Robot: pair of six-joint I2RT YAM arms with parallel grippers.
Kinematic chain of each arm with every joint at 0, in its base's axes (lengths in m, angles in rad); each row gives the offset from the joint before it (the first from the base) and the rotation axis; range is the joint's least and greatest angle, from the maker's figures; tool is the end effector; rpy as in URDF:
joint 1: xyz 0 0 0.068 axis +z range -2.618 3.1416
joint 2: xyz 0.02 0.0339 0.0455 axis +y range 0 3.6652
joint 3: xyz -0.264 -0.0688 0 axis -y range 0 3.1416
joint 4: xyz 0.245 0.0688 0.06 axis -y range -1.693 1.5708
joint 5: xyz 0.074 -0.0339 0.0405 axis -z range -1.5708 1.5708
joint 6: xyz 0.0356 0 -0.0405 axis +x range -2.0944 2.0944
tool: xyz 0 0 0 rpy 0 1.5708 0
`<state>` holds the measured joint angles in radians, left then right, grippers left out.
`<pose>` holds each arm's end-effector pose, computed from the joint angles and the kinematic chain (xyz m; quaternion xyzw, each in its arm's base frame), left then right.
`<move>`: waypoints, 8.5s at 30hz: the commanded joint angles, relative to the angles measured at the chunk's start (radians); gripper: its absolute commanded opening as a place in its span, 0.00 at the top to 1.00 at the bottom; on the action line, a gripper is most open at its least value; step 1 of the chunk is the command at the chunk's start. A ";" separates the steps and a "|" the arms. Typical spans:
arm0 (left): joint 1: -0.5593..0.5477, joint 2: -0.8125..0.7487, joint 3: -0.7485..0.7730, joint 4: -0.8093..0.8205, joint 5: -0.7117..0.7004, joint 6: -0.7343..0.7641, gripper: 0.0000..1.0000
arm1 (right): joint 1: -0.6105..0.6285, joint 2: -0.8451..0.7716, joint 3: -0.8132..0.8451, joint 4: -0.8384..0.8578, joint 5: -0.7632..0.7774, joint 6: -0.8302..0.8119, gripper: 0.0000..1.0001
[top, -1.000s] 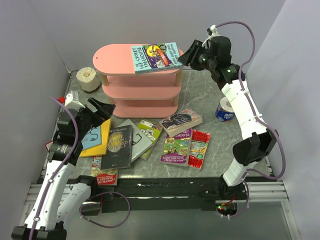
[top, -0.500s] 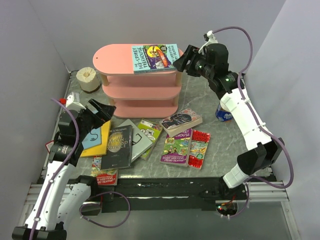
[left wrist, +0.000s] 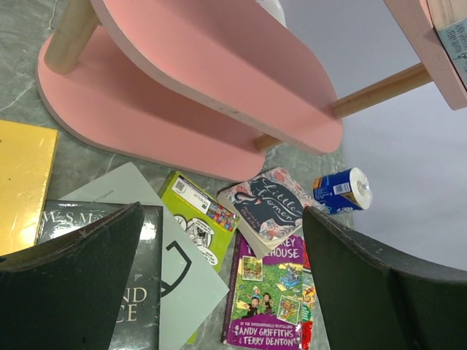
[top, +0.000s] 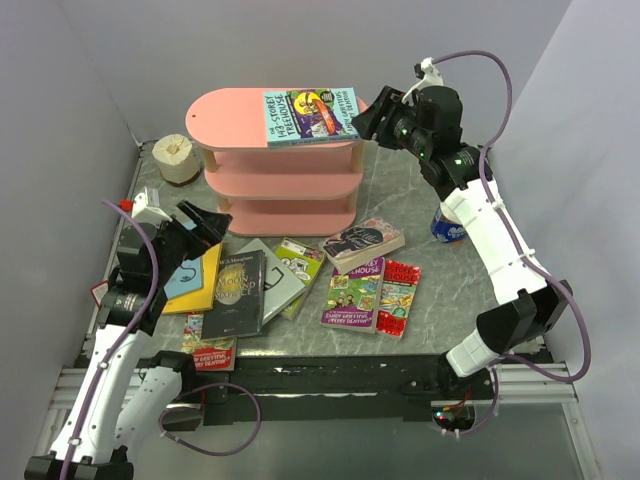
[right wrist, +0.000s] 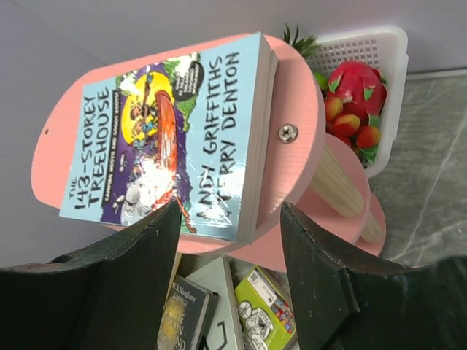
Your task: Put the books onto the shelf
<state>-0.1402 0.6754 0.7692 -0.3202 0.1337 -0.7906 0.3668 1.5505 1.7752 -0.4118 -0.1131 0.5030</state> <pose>0.1565 -0.0269 0.3367 -0.2100 0.7531 -0.3255 0.5318 0.3230 0.1284 0.4702 0.0163 0.7695 0.3078 0.5593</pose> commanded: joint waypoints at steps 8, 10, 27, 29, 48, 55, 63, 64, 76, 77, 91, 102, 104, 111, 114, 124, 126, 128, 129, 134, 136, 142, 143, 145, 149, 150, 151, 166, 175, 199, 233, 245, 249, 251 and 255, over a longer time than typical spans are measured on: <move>-0.001 -0.027 -0.022 0.023 0.009 -0.010 0.04 | 0.011 0.051 0.098 0.028 -0.043 -0.011 0.37; -0.001 -0.027 -0.025 0.026 0.012 -0.010 0.04 | 0.017 0.059 0.099 0.030 -0.056 -0.011 0.38; -0.001 -0.019 -0.054 0.032 0.029 -0.012 0.04 | 0.087 0.152 0.171 0.007 -0.079 0.048 0.45; -0.001 -0.022 -0.053 0.026 0.024 -0.010 0.04 | 0.098 0.151 0.156 0.024 -0.071 0.058 0.46; -0.001 -0.011 -0.070 0.049 0.041 0.021 0.04 | 0.075 -0.513 -0.599 0.145 0.228 0.048 0.20; -0.012 0.030 -0.165 0.132 0.136 0.004 0.04 | 0.077 -0.627 -1.040 0.238 0.150 0.262 0.18; -0.015 0.027 -0.171 0.113 0.132 0.001 0.04 | 0.052 -0.566 -1.169 0.346 0.064 0.417 0.00; -0.015 0.026 -0.165 0.109 0.130 0.001 0.04 | 0.043 -0.547 -1.175 0.353 0.064 0.448 0.00; -0.015 0.010 -0.165 0.070 0.107 0.005 0.04 | -0.126 -0.294 -1.228 0.494 -0.023 0.562 0.00; -0.015 0.009 -0.166 0.070 0.106 0.005 0.04 | -0.137 -0.285 -1.234 0.534 -0.022 0.565 0.00; -0.015 -0.004 -0.169 0.047 0.093 0.001 0.04 | -0.190 0.023 -1.125 0.750 -0.057 0.536 0.18; -0.015 0.019 -0.156 0.052 0.076 -0.002 0.04 | -0.184 -0.378 -1.152 0.579 -0.108 0.368 0.83; -0.015 0.027 -0.145 0.044 0.069 0.001 0.04 | -0.175 -0.450 -1.114 0.463 -0.131 0.326 0.83; -0.015 0.046 -0.065 0.053 0.104 0.013 0.04 | -0.042 -0.609 -0.807 0.039 -0.267 0.079 0.83; -0.015 0.073 -0.056 0.149 0.290 0.022 0.04 | -0.023 -0.613 -0.752 0.036 -0.511 0.077 1.00; -0.036 0.072 -0.120 0.625 0.836 -0.176 0.04 | 0.056 -0.521 -0.613 0.093 -1.000 0.126 1.00; -0.051 0.066 -0.116 0.639 0.845 -0.179 0.04 | 0.104 -0.474 -0.567 0.062 -1.010 0.111 1.00; -0.079 0.066 -0.102 0.629 0.848 -0.162 0.04 | 0.148 -0.437 -0.504 0.021 -0.996 0.085 1.00; -0.088 0.073 -0.076 0.607 0.847 -0.148 0.04 | 0.162 -0.405 -0.485 -0.008 -0.993 0.066 1.00; -0.153 0.096 -0.030 0.546 0.856 -0.081 0.04 | 0.233 -0.314 -0.347 -0.099 -0.970 0.008 1.00; -0.165 0.093 -0.025 0.520 0.848 -0.064 0.04 | 0.256 -0.270 -0.307 -0.155 -0.965 -0.027 1.00; -0.168 0.061 -0.044 0.572 0.870 -0.088 0.04 | 0.288 -0.176 -0.180 -0.272 -0.967 -0.115 1.00; -0.168 0.059 -0.035 0.564 0.868 -0.081 0.04 | 0.290 -0.168 -0.156 -0.301 -0.971 -0.127 1.00; -0.168 0.058 -0.031 0.588 0.883 -0.085 0.12 | 0.294 -0.149 -0.105 -0.343 -0.971 -0.181 1.00; -0.168 0.066 -0.034 0.668 0.935 -0.128 0.98 | 0.299 -0.132 -0.063 -0.426 -0.978 -0.254 1.00; -0.171 0.069 -0.038 0.691 0.948 -0.133 0.99 | 0.297 -0.129 -0.060 -0.432 -0.978 -0.259 1.00; -0.179 0.067 -0.044 0.722 0.964 -0.159 0.99 | 0.297 -0.125 -0.059 -0.433 -0.971 -0.258 1.00; -0.196 -0.074 0.062 0.726 0.186 -0.264 0.99 | 0.296 -0.547 -0.418 0.071 -0.258 -0.005 0.01; -0.196 -0.065 0.067 0.848 -0.046 -0.337 0.99 | 0.296 -0.685 -0.776 0.633 -0.292 0.383 0.01; -0.196 0.030 0.158 0.712 -0.018 -0.312 0.86 | 0.275 -0.234 -0.375 0.670 -0.574 0.450 0.89; -0.194 0.067 0.251 0.072 -0.399 -0.067 0.02 | -0.112 0.376 0.655 -0.263 -0.875 0.243 0.93; -0.196 0.058 0.234 0.092 -0.405 -0.059 0.02 | -0.124 0.414 0.656 -0.098 -0.896 0.347 0.92; -0.194 0.058 0.231 0.093 -0.404 -0.059 0.03 | -0.132 0.442 0.681 -0.142 -0.887 0.326 0.63; -0.194 0.064 0.234 0.092 -0.399 -0.061 0.02 | -0.137 0.430 0.640 -0.150 -0.864 0.309 0.55; -0.194 0.076 0.231 0.096 -0.387 -0.062 0.02 | -0.152 0.404 0.613 -0.180 -0.826 0.275 0.43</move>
<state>-0.3355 0.7437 1.0008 -0.2672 -0.2806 -0.8585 0.2371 1.9995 2.3814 -0.6281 -0.9657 0.8162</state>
